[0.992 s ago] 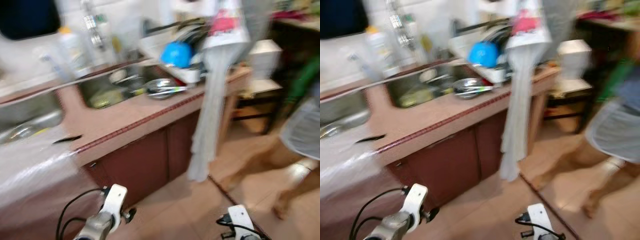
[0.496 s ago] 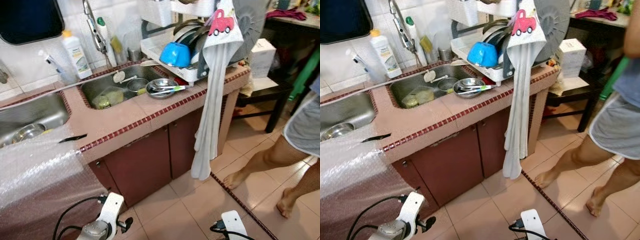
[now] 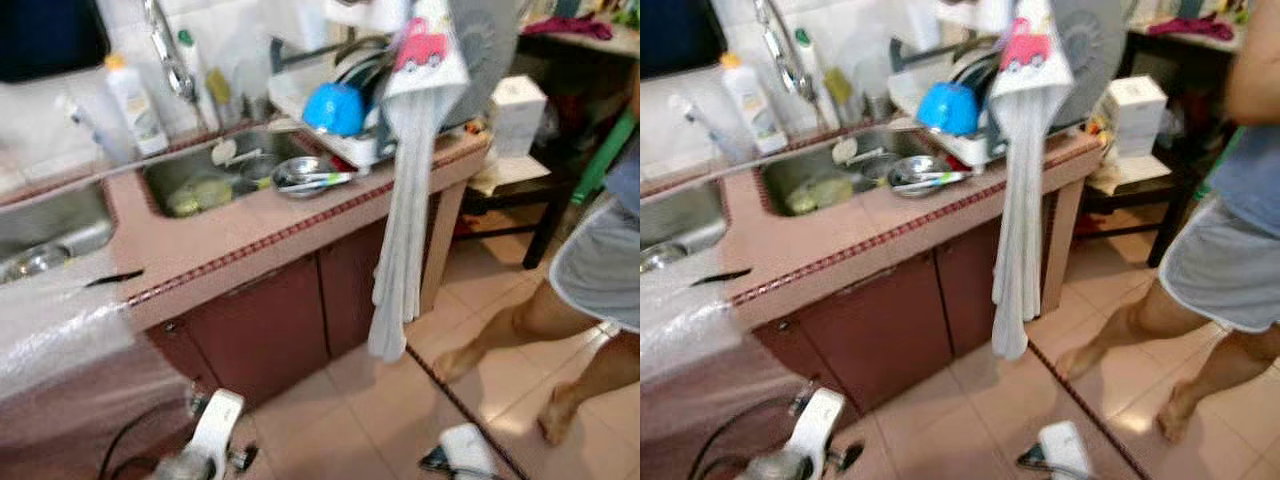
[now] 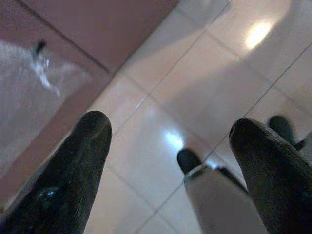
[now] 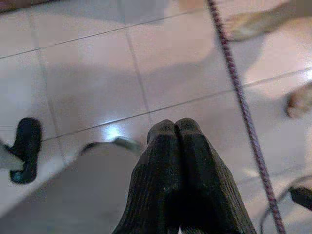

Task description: Kitchen organization

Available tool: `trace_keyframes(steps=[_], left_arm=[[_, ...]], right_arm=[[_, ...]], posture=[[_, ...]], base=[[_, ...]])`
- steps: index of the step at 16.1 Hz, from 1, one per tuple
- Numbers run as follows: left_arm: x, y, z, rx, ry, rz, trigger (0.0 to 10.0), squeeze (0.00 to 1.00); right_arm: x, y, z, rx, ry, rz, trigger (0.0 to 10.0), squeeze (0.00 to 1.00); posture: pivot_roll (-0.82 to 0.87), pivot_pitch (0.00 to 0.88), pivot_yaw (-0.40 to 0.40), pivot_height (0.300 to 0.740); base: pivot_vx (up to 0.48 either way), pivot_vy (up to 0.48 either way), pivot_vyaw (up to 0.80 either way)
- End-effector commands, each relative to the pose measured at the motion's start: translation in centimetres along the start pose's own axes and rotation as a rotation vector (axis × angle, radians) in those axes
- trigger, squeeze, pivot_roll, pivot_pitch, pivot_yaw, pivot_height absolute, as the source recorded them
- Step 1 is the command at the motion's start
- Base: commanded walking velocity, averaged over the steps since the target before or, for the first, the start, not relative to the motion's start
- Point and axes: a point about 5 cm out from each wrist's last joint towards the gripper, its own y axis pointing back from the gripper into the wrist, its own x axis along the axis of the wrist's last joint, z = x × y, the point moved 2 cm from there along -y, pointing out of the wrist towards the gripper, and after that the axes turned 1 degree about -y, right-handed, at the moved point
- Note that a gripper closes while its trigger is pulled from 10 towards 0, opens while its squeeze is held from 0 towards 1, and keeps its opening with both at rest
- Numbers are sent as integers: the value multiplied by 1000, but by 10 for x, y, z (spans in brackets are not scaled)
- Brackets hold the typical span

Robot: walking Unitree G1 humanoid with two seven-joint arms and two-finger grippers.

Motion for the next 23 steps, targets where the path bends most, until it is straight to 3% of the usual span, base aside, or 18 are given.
trace_keyframes(steps=[1,6,14,18,23], left_arm=[[4,-1,2,-1,-9,8,10000,0],[3,-1,1,2,-24,1,10000,0],[4,0,-7,42,22,3,10000,0],[2,0,-8,50,27,-3,10000,0],[-3,0,-5,61,63,-15,10000,0]], right_arm=[[-2,1,6,-16,10,-6,10000,0],[-2,1,4,-7,14,-8,10000,0],[4,0,9,-8,37,9,10000,0],[5,-1,9,-4,50,10,10000,0],[7,-1,13,-1,50,6,10000,0]], posture=[[-51,0,126,740],[-51,0,127,740],[-43,0,115,740],[-35,0,108,740],[-41,0,54,740]], base=[[0,-409,0],[0,-405,0],[0,0,0],[0,0,742],[0,0,0]])
